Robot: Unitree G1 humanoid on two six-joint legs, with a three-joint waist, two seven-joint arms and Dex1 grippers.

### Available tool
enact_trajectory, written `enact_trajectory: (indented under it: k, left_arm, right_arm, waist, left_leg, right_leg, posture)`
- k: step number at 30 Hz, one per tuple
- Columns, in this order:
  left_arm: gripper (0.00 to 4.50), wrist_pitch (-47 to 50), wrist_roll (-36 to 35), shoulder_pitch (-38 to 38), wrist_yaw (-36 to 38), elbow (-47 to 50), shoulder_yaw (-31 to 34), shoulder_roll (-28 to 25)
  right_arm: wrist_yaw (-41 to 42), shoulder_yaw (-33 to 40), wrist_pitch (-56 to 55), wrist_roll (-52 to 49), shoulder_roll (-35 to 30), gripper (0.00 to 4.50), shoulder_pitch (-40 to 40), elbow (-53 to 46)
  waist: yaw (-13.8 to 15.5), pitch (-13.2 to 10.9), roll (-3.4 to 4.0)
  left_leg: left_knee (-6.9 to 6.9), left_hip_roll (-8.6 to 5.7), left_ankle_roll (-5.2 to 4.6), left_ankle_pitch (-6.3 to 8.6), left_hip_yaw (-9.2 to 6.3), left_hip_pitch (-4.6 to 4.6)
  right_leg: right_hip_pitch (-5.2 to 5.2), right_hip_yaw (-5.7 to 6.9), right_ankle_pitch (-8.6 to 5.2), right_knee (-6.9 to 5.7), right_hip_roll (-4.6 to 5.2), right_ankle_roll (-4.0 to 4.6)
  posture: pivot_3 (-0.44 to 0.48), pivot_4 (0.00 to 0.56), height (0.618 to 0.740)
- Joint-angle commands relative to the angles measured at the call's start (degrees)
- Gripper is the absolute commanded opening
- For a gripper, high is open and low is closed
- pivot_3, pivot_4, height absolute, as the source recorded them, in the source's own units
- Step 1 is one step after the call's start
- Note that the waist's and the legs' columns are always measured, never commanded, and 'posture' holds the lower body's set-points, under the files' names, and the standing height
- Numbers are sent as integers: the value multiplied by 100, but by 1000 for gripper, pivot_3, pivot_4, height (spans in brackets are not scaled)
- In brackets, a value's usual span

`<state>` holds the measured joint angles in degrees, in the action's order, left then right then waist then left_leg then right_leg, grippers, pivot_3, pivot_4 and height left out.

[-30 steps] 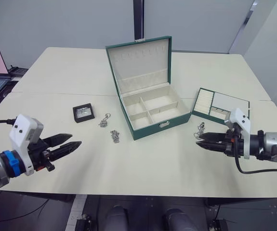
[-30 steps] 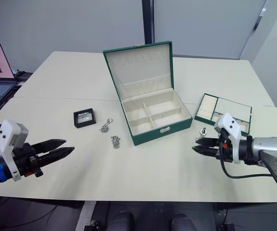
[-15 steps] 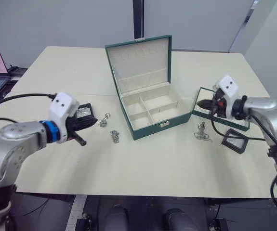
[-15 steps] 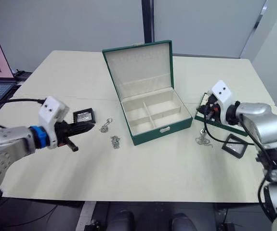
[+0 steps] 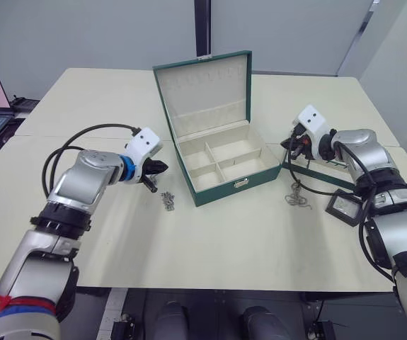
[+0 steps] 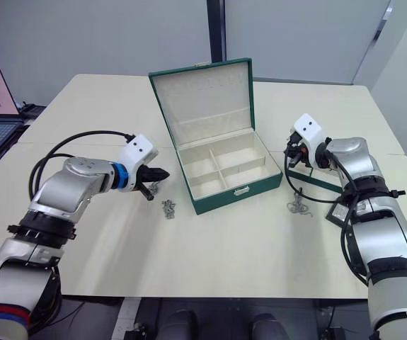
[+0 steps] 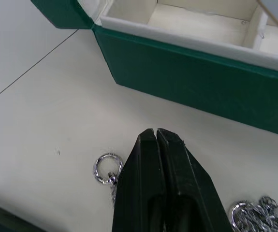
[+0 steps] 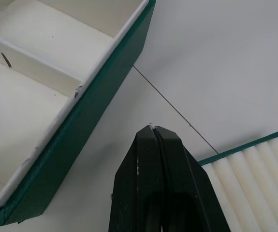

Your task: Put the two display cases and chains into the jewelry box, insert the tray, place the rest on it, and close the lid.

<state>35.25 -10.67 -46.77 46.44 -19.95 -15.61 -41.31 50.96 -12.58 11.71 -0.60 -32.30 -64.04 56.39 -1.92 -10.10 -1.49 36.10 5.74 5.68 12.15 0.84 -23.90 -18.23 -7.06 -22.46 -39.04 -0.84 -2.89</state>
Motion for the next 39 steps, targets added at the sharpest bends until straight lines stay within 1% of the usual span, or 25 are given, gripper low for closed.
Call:
enact_trajectory:
  k: [1, 9, 15, 19, 24, 30, 36, 39]
  left_arm:
    - [40, -401, 341, -320, 222, -455, -102, 225]
    - [40, -912, 714, -801, 351, -1429, -38, 906]
    - [40, -1260, 912, -1101, 353, -2053, 43, 1200]
    - [40, -1412, 1021, -1221, 399, -2304, 97, 1266]
    - [40, -1543, 1173, -1278, 521, -2432, 111, 1254]
    - [40, -1654, 1286, -1330, 594, -2571, 152, 1271]
    - [40, -1821, 1393, -1452, 603, -2854, 204, 1327]
    - [40, -1889, 1439, -1496, 613, -2967, 224, 1355]
  right_arm:
    - [73, 121, -256, 132, 83, 0, -184, 178]
    - [211, 187, -287, 202, 288, 0, -117, 158]
    - [358, 215, -114, 174, 305, 0, 82, -216]
    - [470, 256, 228, 114, 263, 0, 420, -872]
    - [570, 343, 1102, -96, 139, 0, 1263, -2547]
    - [464, 410, 1948, -242, 144, 0, 1994, -3929]
    - [335, 447, 2499, -350, 162, 0, 2398, -4738]
    - [306, 451, 2645, -380, 157, 0, 2467, -4926]
  waist:
    - [-4, 0, 1]
    - [-9, 0, 2]
    - [9, 0, 3]
    - [6, 1, 3]
    - [12, 2, 4]
    - [13, 2, 3]
    - [14, 2, 3]
    - [15, 2, 3]
  left_leg:
    - [0, 0, 0, 0, 0, 0]
    - [0, 0, 0, -1, -2, -1]
    - [2, -2, 0, 0, -3, -2]
    - [1, -2, 0, -1, -5, -2]
    - [0, -2, 0, -1, -8, -4]
    - [-2, -2, 0, 0, -11, -4]
    - [-2, -2, 0, 0, -13, -3]
    - [-2, -3, -1, 0, -14, -3]
  right_leg:
    - [1, -1, 0, -2, 0, 0]
    - [2, 2, 0, -4, 0, 0]
    - [5, 6, 0, -3, 4, -1]
    - [7, 9, 0, -4, 4, -1]
    - [8, 12, 0, -4, 3, -1]
    - [9, 12, 0, -4, 1, -1]
    - [10, 13, 0, -5, 1, -1]
    - [10, 13, 0, -4, 0, -1]
  posture:
    - [0, 150, 740]
    - [0, 150, 740]
    - [0, 150, 740]
    - [0, 150, 740]
    - [0, 150, 740]
    - [0, 150, 740]
    - [0, 150, 740]
    - [0, 150, 740]
